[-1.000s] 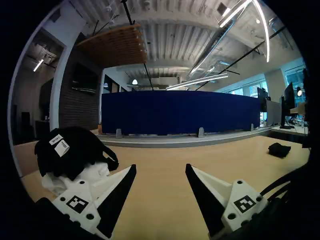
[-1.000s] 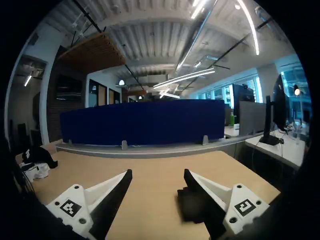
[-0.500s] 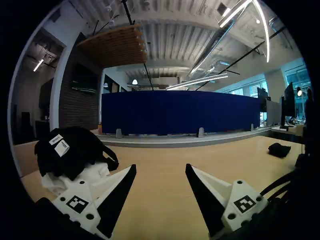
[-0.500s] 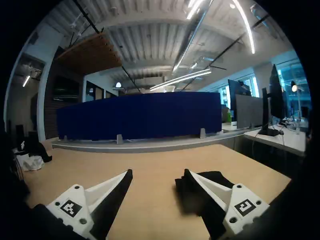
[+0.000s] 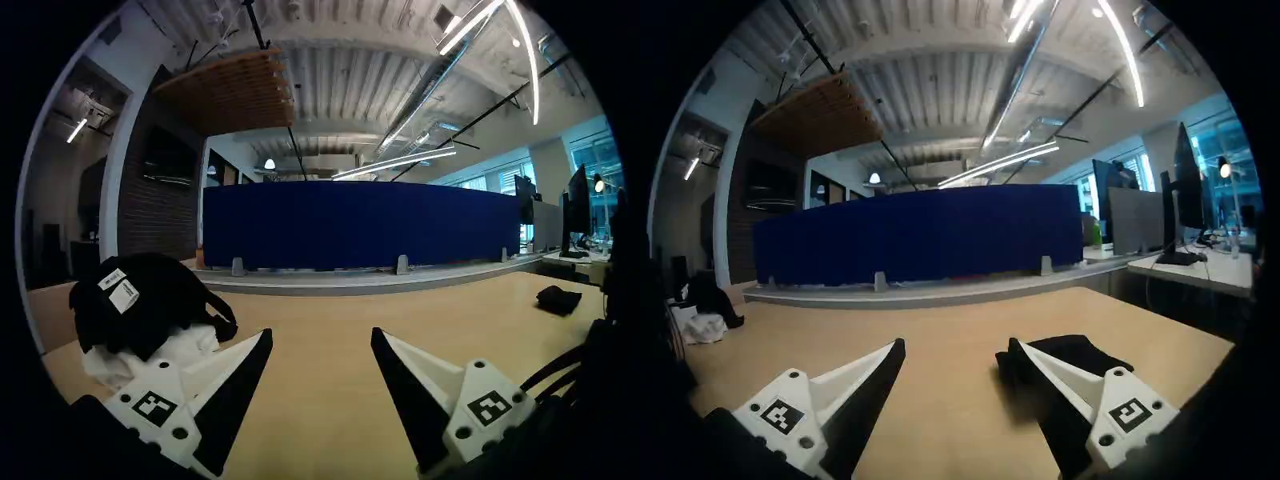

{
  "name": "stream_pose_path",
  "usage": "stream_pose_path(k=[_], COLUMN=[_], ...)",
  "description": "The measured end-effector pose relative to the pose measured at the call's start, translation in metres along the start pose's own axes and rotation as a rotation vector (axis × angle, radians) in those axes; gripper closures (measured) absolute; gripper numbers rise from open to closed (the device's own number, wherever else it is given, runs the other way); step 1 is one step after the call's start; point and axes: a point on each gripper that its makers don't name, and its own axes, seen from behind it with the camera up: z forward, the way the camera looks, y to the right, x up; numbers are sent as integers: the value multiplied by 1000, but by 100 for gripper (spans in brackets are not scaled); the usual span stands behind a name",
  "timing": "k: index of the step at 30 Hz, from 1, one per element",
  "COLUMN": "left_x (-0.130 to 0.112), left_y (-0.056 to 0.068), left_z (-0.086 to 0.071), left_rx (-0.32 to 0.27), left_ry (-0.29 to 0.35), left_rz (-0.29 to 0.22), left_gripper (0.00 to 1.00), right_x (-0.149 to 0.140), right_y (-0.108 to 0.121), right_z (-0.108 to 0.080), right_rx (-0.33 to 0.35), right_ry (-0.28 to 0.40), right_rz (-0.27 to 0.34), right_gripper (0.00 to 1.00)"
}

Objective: Fold towel

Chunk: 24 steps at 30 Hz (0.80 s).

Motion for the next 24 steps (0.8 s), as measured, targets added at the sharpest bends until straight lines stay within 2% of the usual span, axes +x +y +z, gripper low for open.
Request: stream_pose_path(k=[4, 14, 24], left_x=[0, 0, 0], left_y=[0, 0, -1], left_z=[0, 0, 0], left_rx=[0, 0, 0], left_ry=[0, 0, 0], left_rz=[0, 0, 0], left_gripper=[9, 9, 9], right_x=[0, -4, -7], right_y=[-2, -14, -13], right_z=[-2, -6, -6], right_rx=[1, 17, 20], right_ry=[8, 19, 18], right_rz=[-8, -83, -87], right_gripper=[0, 0, 0])
